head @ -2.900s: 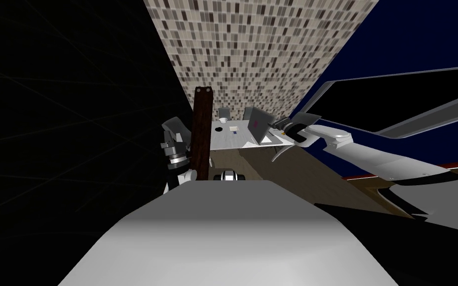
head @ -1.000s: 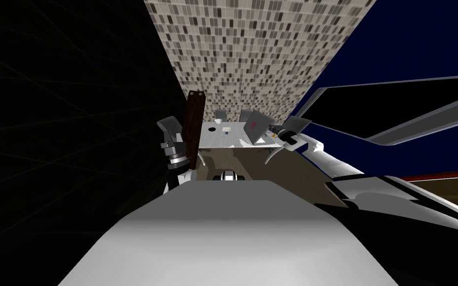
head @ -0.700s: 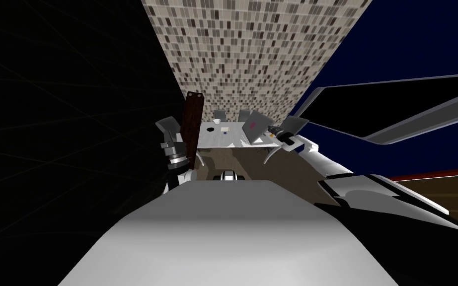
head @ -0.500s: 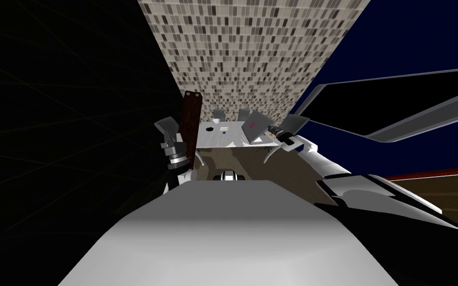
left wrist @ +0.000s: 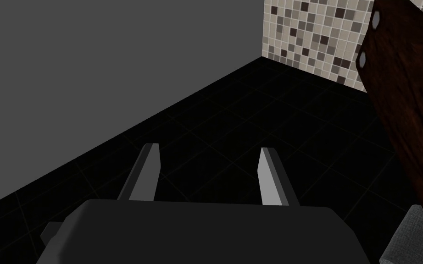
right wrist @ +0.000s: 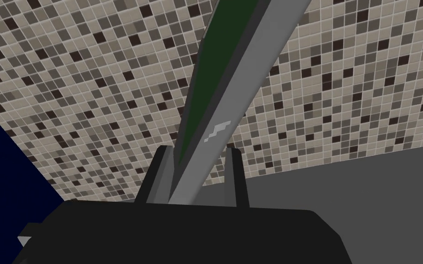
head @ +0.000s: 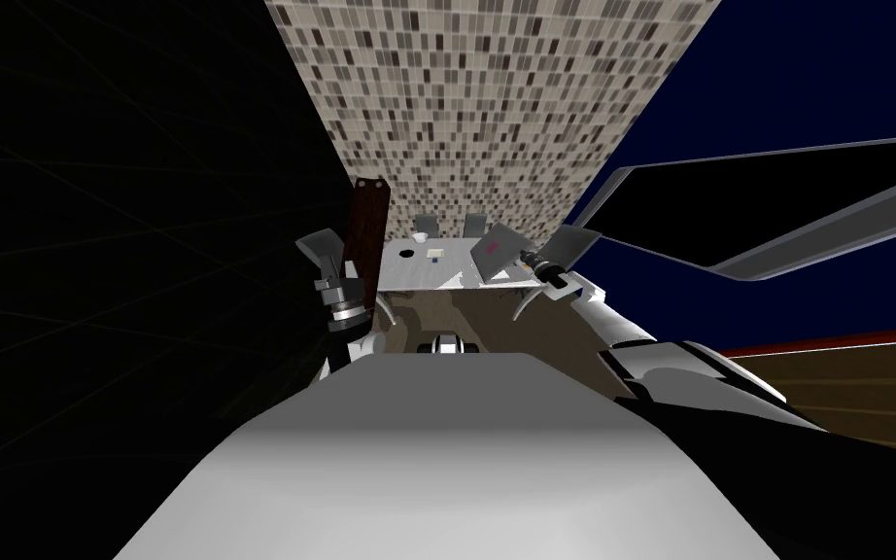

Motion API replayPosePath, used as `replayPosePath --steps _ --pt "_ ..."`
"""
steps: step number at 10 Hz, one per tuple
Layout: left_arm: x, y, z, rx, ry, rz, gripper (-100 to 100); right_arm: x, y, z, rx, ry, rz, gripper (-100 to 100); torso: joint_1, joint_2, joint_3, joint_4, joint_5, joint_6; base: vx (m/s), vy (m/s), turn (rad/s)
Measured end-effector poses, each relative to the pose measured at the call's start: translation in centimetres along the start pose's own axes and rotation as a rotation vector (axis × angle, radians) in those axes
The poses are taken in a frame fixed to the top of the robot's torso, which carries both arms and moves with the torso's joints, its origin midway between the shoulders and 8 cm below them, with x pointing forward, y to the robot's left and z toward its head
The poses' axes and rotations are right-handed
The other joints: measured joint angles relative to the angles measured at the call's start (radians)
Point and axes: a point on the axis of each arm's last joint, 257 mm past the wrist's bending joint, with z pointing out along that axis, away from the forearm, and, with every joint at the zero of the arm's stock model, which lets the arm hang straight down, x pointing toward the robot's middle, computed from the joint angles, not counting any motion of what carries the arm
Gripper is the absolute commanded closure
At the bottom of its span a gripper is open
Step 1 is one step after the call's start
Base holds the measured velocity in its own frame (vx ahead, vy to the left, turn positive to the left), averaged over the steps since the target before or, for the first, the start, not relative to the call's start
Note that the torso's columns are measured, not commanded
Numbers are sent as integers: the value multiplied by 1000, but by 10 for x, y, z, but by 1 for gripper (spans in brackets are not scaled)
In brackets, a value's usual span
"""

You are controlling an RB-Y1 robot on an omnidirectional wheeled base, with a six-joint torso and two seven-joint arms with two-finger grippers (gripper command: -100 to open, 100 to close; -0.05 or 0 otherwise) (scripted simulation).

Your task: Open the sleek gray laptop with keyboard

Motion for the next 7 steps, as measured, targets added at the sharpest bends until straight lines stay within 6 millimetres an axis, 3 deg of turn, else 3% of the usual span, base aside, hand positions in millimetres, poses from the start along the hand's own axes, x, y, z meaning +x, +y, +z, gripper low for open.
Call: replayPosePath --steps 7 --pt "0 0 0 0 0 0 0 42 -4 -8 6 17 104 100 4 -2 -1 2 3 -5 4 -41 -2"
